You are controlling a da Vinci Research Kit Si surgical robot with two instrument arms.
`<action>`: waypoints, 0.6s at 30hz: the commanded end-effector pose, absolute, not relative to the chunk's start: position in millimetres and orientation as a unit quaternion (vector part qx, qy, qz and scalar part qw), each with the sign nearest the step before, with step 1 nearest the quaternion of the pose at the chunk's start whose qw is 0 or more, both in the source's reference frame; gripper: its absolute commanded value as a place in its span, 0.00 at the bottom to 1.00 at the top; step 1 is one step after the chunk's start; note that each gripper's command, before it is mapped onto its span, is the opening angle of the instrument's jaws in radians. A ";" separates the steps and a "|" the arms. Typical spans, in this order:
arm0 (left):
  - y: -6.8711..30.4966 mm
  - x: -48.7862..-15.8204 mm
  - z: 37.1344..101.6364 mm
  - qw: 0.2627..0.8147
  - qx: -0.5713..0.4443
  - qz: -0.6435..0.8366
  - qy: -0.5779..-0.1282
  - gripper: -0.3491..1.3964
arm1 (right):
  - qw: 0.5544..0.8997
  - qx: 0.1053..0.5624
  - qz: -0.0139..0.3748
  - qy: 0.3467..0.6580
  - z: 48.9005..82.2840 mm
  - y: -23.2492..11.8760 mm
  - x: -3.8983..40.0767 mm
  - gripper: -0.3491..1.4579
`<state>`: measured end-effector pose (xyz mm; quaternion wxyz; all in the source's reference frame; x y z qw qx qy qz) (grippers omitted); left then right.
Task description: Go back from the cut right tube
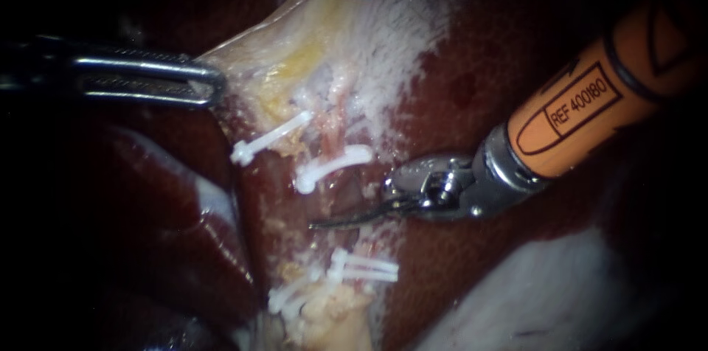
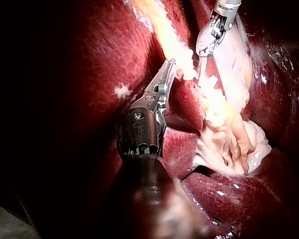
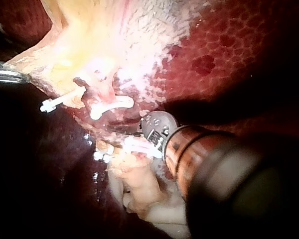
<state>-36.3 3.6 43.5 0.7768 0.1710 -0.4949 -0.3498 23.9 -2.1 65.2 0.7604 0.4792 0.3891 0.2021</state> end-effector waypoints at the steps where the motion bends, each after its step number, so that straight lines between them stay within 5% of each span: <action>1: 3.6 -36.3 43.5 0.777 0.171 -0.350 -0.495 0.00 | 0.760 0.479 0.203 0.389 65.2 -2.1 23.9 0.00; 18: 3.5 -36.3 43.5 0.777 0.172 -0.349 -0.495 0.00 | 0.767 0.443 0.219 0.410 65.1 -2.2 23.8 0.00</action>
